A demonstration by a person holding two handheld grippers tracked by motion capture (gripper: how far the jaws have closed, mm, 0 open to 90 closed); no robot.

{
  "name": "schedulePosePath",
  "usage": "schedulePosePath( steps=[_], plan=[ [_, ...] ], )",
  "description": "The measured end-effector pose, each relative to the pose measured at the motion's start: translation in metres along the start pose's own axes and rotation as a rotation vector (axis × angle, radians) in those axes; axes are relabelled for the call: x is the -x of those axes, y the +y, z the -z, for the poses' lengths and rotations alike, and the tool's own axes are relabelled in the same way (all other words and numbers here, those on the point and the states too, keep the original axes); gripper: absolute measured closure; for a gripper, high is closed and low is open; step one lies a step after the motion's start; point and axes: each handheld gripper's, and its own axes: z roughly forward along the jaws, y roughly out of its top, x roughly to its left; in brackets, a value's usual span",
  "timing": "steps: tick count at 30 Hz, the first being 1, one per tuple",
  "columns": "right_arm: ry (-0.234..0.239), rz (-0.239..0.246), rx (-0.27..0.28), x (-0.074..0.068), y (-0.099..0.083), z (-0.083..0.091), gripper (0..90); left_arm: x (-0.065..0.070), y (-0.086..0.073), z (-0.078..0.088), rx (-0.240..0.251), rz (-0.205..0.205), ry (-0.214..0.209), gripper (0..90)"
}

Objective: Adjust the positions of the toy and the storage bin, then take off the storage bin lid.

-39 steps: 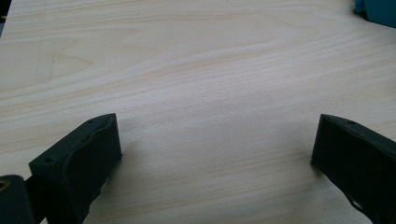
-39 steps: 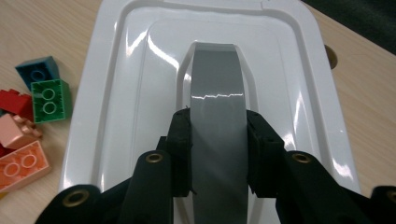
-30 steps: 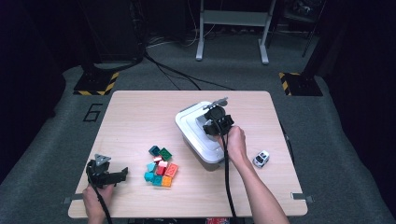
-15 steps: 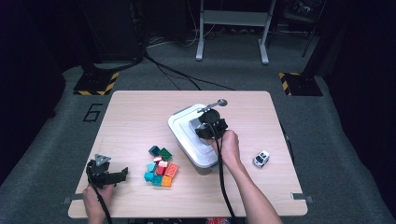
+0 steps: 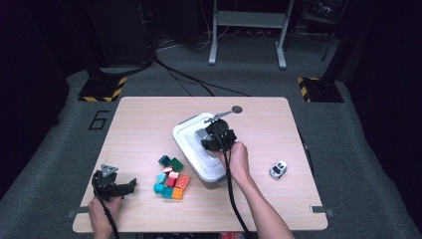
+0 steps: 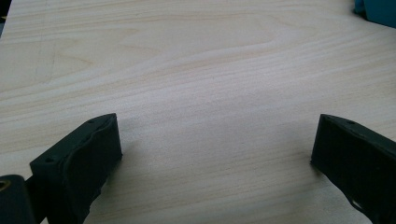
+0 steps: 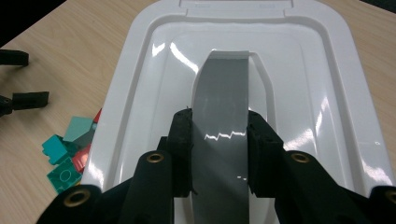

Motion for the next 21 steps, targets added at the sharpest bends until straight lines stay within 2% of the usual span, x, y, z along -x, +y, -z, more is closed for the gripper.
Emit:
schedulePosePath(
  steps=[12, 18, 21],
  plan=[
    [-0.002, 0.011, 0.002, -0.0017, 0.0003, -0.0007, 67.3, 0.0002, -0.0002, -0.0004, 0.005, 0.001, 0.003, 1.5],
    [-0.021, 0.001, 0.025, -0.0030, 0.0009, 0.0010, 67.2, 0.0001, -0.0001, -0.0002, 0.002, 0.001, 0.001, 1.5],
    [-0.043, 0.026, 0.034, -0.0048, 0.0022, 0.0032, 67.3, 0.0000, 0.0000, 0.0000, 0.000, 0.000, -0.001, 1.5]
  ],
)
